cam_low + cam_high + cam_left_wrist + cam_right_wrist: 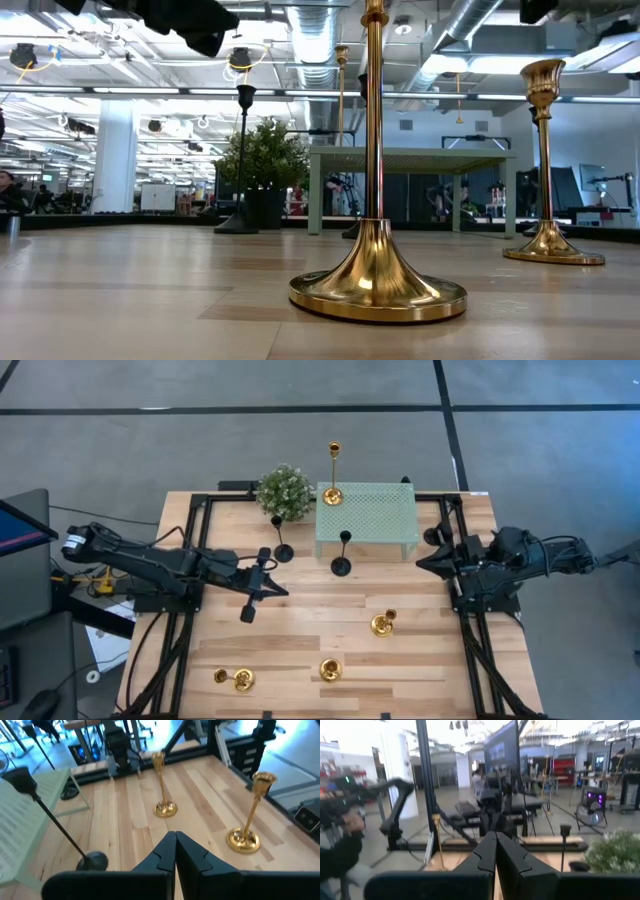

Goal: Pick & Place candle stick holders
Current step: Put the gold candle holder on the shelf

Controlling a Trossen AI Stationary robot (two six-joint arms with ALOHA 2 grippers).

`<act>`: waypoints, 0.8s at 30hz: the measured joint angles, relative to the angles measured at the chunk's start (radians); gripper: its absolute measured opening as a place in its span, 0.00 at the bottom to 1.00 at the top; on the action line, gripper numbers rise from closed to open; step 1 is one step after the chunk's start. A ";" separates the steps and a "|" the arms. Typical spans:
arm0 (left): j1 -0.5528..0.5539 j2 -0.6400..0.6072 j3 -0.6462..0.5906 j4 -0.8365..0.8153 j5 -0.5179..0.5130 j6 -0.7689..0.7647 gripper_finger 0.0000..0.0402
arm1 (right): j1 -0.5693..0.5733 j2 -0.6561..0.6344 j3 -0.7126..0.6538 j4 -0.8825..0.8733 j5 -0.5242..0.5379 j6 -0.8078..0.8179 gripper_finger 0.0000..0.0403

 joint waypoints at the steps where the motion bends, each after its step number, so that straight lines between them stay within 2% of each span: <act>1: 0.000 0.007 0.000 0.001 0.000 0.001 0.02 | -0.001 0.000 0.000 -0.018 0.000 0.001 0.00; 8: 0.000 0.059 0.000 0.008 0.000 -0.023 0.01 | -0.003 0.066 0.000 -0.072 0.004 0.042 0.00; 10: 0.000 0.076 0.000 0.019 0.000 -0.024 0.01 | -0.003 0.102 0.000 -0.062 0.039 0.042 0.00; 14: 0.000 0.097 0.000 0.020 -0.059 -0.025 0.01 | -0.004 0.190 0.000 -0.044 0.122 0.026 0.00; 17: 0.000 0.098 0.000 0.020 -0.103 -0.023 0.01 | -0.017 0.263 -0.001 -0.023 0.133 0.025 0.00; 24: 0.004 0.095 0.000 -0.004 -0.123 0.026 0.01 | -0.060 0.473 -0.001 0.177 0.128 0.016 0.00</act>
